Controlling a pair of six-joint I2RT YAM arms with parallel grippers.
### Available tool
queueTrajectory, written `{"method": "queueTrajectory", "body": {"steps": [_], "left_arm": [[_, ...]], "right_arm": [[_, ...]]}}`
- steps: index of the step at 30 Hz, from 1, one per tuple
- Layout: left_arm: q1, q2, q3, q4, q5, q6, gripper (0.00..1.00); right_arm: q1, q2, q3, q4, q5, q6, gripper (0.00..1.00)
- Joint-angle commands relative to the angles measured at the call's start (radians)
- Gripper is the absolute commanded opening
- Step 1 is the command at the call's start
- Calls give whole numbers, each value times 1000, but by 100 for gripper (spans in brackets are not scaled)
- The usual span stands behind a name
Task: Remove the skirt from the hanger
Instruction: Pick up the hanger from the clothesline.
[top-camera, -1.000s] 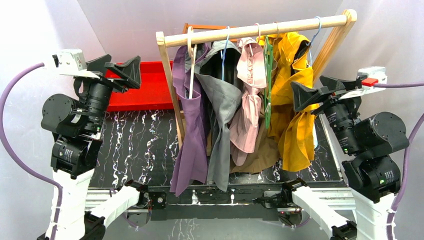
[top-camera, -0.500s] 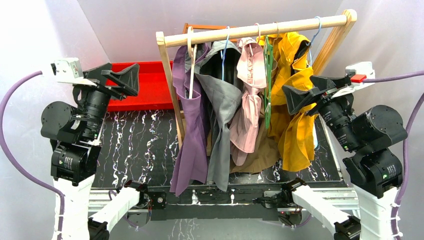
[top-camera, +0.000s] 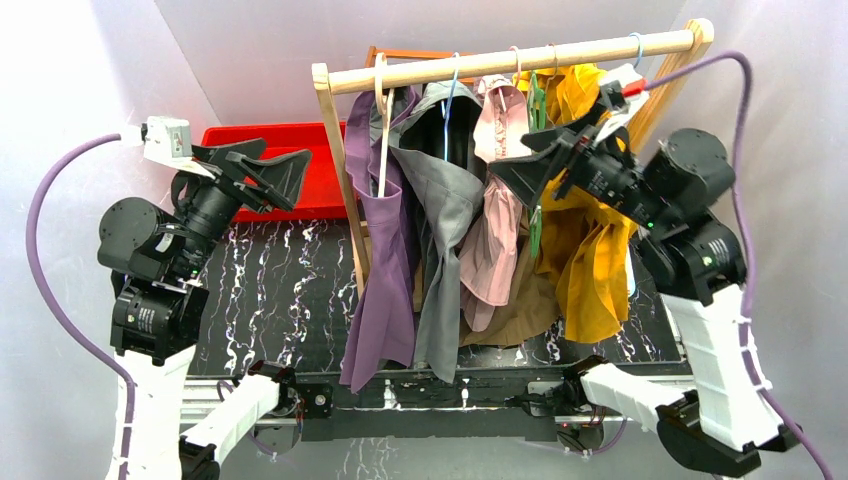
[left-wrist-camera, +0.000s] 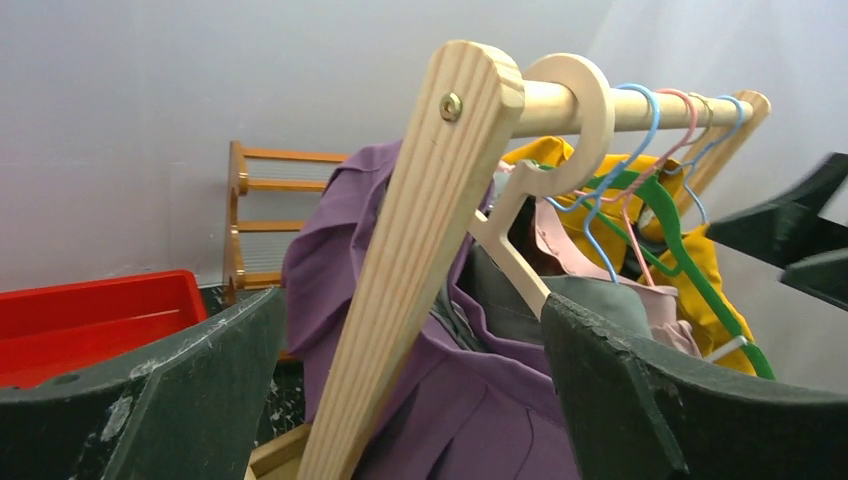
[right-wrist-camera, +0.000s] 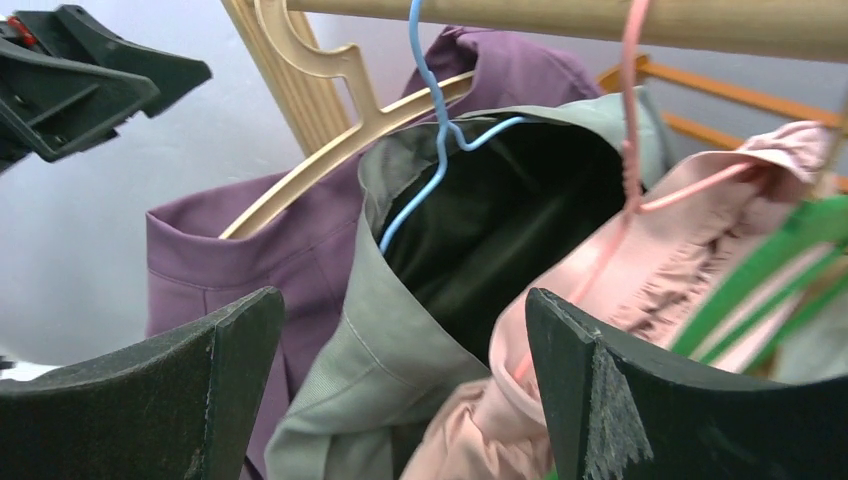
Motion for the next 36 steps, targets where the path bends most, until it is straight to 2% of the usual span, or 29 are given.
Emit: {"method": "queueTrajectory", "body": {"steps": [1, 11, 17, 20, 23, 28, 32, 36], "left_arm": [[-3, -9, -18, 17, 82, -23, 99], [-5, 10, -58, -10, 58, -25, 98], [-5, 10, -86, -14, 47, -24, 99], [-5, 12, -106, -16, 24, -22, 99], [-5, 13, -129, -16, 20, -21, 99], [-4, 12, -152, -22, 33, -22, 99], [-5, 10, -160, -24, 39, -32, 99], [-5, 34, -145, -45, 47, -30, 99]], "right_arm": [[6, 54, 15, 151, -147, 164, 98], [36, 137, 44, 329, -243, 378, 98], [195, 208, 81, 341, -194, 392, 98], [325, 261, 133, 278, -115, 357, 98], [424, 294, 189, 199, 35, 321, 98], [448, 361, 287, 66, 207, 368, 98], [453, 418, 376, -47, 287, 371, 98], [453, 451, 402, -51, 309, 396, 90]]}}
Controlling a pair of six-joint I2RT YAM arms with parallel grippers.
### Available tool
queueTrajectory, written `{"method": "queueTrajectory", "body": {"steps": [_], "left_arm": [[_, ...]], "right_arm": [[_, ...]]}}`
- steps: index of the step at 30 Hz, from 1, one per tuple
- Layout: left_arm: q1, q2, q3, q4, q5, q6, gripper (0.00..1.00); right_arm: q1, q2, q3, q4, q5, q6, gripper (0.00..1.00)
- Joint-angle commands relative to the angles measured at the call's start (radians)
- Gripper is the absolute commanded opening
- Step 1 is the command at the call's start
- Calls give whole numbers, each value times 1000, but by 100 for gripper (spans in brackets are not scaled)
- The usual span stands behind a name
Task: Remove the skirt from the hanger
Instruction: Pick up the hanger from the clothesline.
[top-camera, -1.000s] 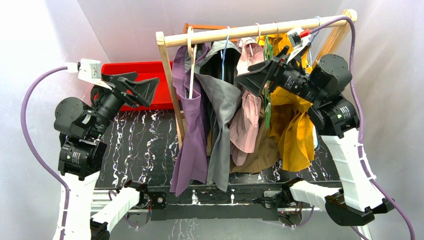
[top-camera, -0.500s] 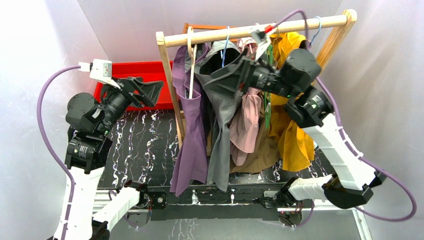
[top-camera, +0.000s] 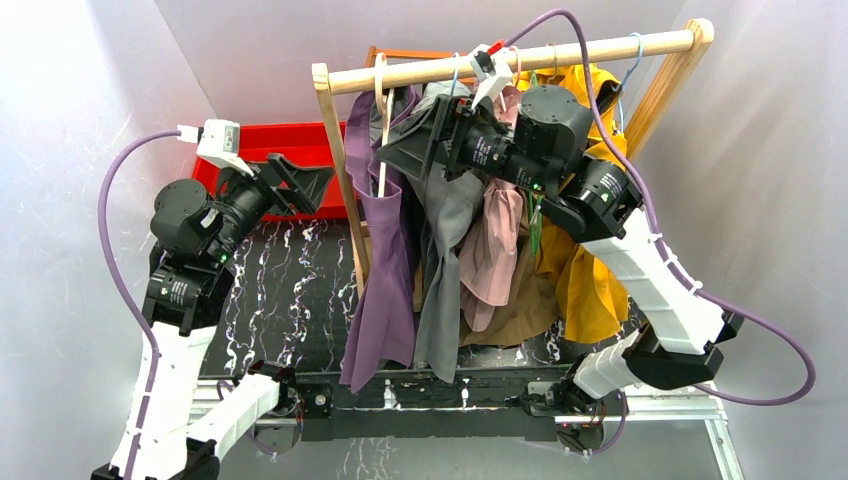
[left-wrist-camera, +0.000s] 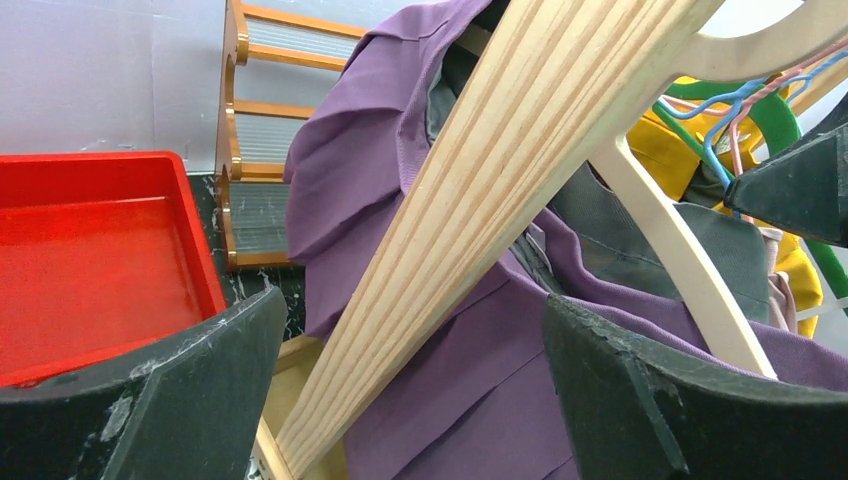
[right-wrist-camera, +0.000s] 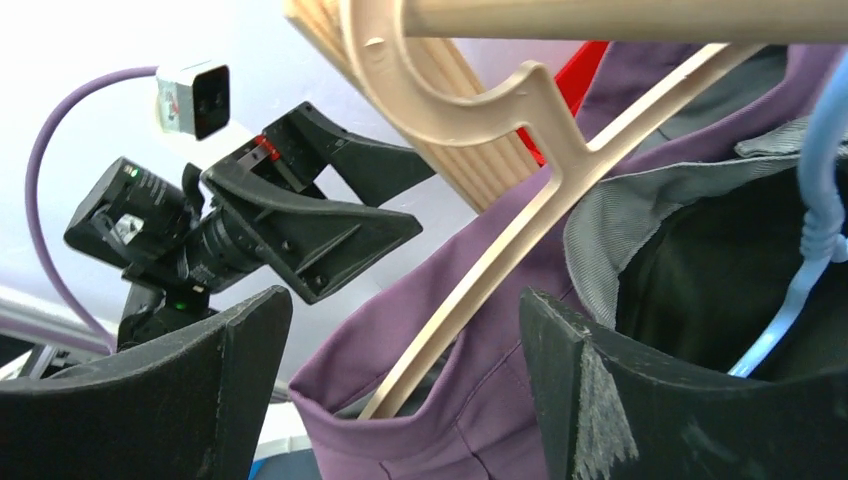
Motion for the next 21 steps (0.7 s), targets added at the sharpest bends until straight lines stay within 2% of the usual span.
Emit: {"method": "queueTrajectory", "body": {"steps": [1, 6, 13, 15, 21], "left_arm": [[0, 22, 25, -22, 21, -4, 99], [-1, 50, 35, -25, 51, -10, 99], [-1, 49, 25, -27, 33, 12, 98], [-1, 46, 25, -30, 27, 14, 99], [-1, 21, 32, -32, 17, 15, 99]], "right_arm": [[9, 45, 83, -49, 73, 42, 88], [31, 91, 110, -63, 83, 74, 82], [60, 67, 56, -56, 240, 123, 72], [67, 64, 31, -36, 265, 148, 67], [108, 91, 70, -108, 412, 167, 56]]}}
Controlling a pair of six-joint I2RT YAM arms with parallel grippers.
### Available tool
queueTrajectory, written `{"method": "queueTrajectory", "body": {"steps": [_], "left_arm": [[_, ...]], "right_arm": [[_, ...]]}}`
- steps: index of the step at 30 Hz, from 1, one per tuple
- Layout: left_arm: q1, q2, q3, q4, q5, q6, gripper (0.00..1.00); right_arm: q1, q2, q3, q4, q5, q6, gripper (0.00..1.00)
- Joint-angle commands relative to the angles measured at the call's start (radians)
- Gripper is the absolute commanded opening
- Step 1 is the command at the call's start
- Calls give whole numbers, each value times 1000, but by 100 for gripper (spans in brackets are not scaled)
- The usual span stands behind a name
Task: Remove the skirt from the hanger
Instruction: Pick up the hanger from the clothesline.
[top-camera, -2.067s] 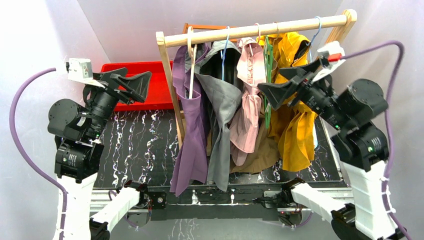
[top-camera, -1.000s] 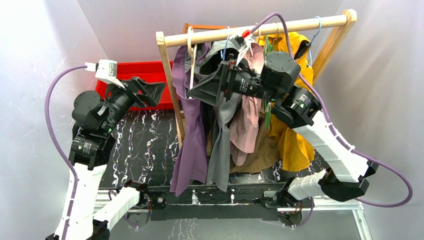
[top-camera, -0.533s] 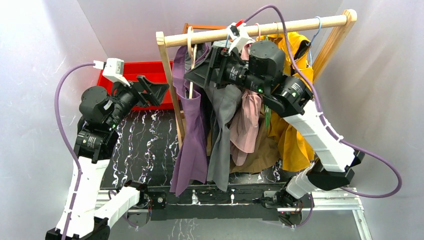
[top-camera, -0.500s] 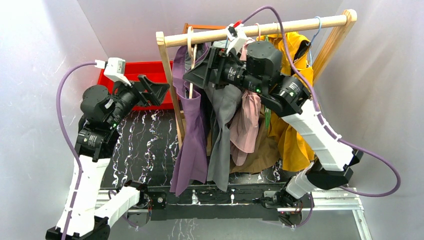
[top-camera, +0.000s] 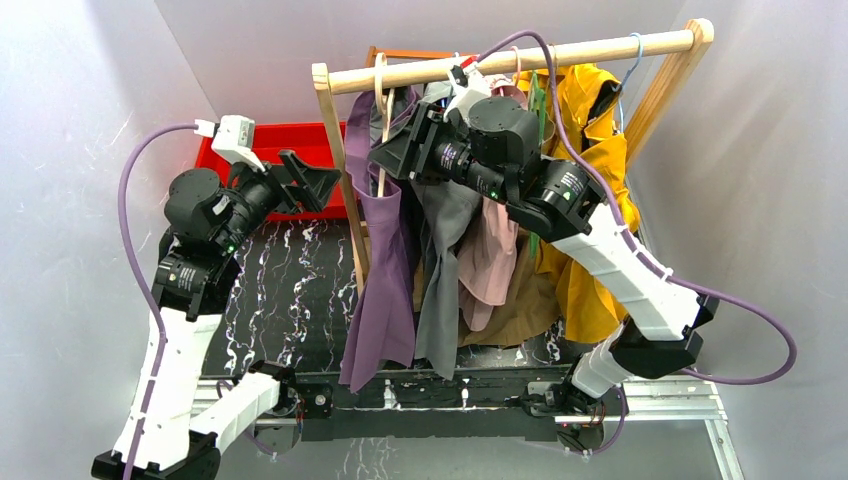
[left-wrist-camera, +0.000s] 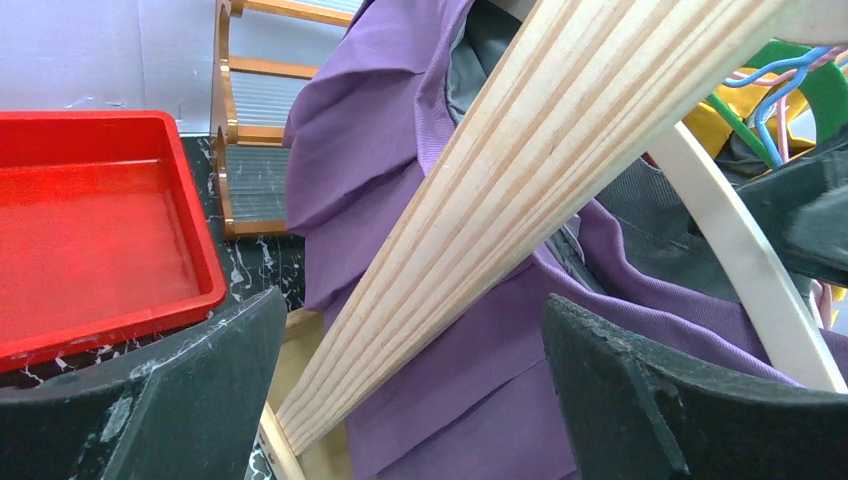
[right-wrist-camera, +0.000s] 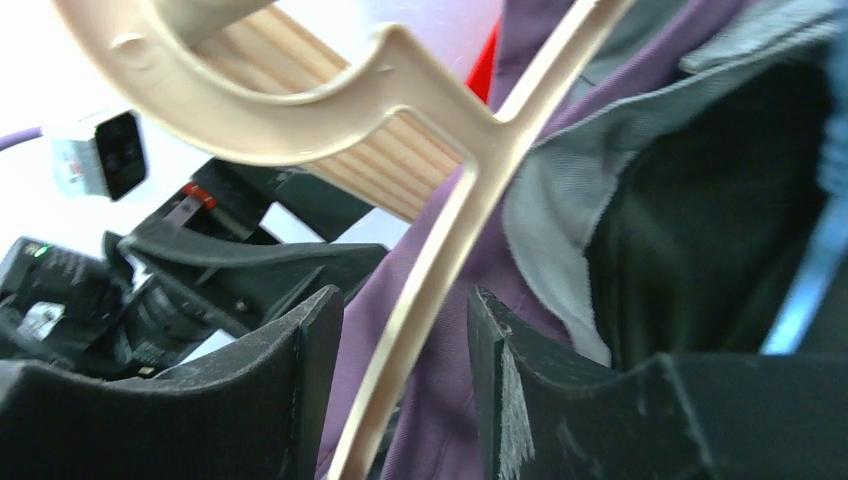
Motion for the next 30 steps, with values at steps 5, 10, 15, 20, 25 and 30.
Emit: {"method": "queueTrajectory", "body": {"steps": [5, 10, 15, 20, 25, 30], "left_arm": [[-1, -43, 34, -4, -18, 19, 99], [0, -37, 34, -2, -10, 15, 98], [-1, -38, 35, 0, -4, 10, 99], [0, -45, 28, -2, -6, 9, 99], [-1, -56, 23, -2, -4, 5, 99], [0, -61, 18, -4, -3, 2, 99]], "right_arm": [[79, 15, 36, -68, 287, 12, 54], [136, 40, 62, -82, 390, -32, 54], [172, 72, 97, -79, 449, -64, 54], [180, 75, 90, -45, 491, -78, 46], [182, 64, 79, 6, 512, -87, 35], [183, 28, 48, 107, 494, -112, 24]]}}
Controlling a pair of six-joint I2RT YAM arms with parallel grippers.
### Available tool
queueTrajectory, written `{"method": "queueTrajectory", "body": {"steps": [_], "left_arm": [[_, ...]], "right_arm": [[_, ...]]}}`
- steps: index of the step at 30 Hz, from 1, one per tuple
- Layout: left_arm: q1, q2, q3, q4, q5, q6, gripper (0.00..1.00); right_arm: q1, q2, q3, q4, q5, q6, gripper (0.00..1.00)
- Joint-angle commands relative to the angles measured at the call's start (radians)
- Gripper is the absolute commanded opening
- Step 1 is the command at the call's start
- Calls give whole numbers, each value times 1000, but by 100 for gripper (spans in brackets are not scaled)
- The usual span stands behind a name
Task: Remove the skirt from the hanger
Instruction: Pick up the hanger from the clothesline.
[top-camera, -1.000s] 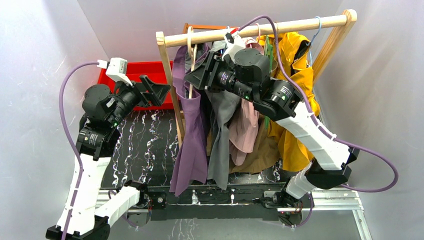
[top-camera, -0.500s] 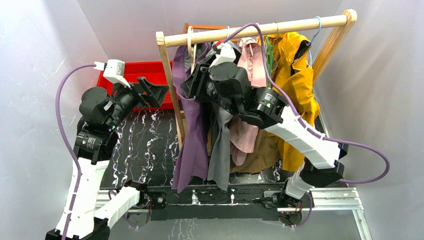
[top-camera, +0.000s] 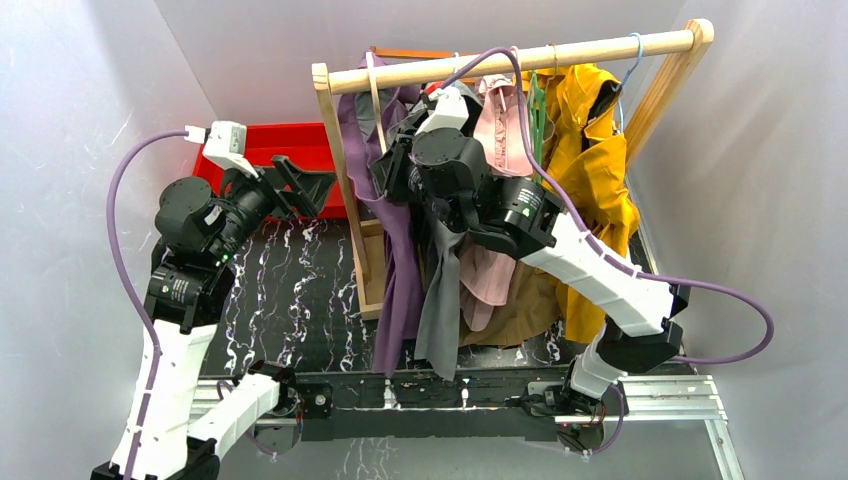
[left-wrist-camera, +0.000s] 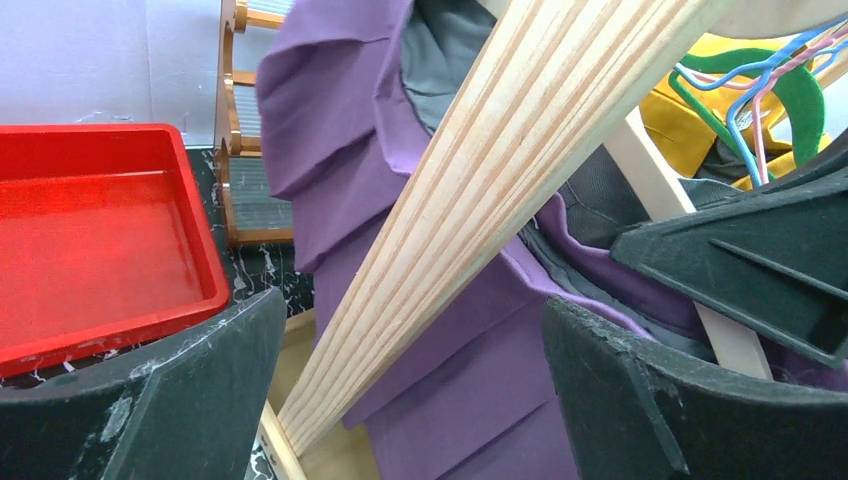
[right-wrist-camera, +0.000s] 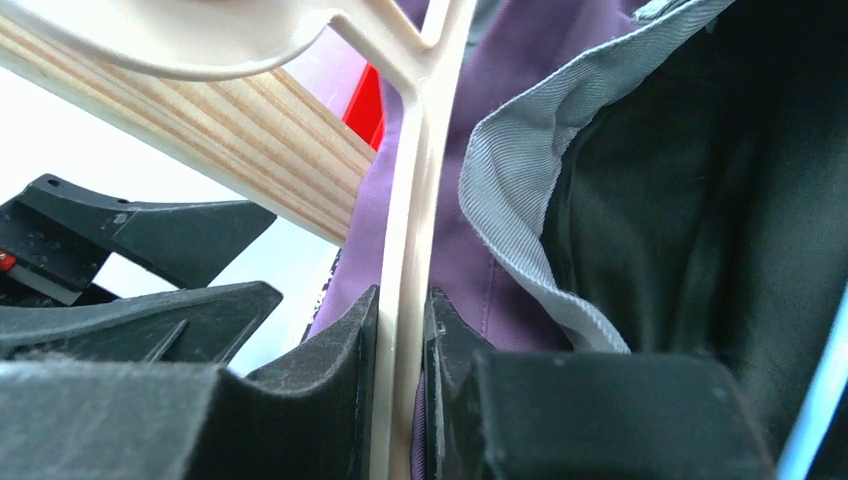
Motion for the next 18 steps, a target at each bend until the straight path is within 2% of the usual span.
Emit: {"method": "queueTrajectory", "body": {"steps": [1, 5, 12, 18], "left_arm": [[0, -20, 17, 6, 8, -3, 99], [0, -22, 10, 8, 15, -10, 99], [0, -5, -3, 25, 40, -28, 99], [0, 19, -21, 46, 69, -49, 99]], "right_arm": [[3, -70, -12, 207, 25, -44, 21], [4, -123, -87, 316, -3, -59, 14], [5, -145, -57, 350, -27, -72, 1], [5, -180, -78, 383, -66, -95, 0]]}}
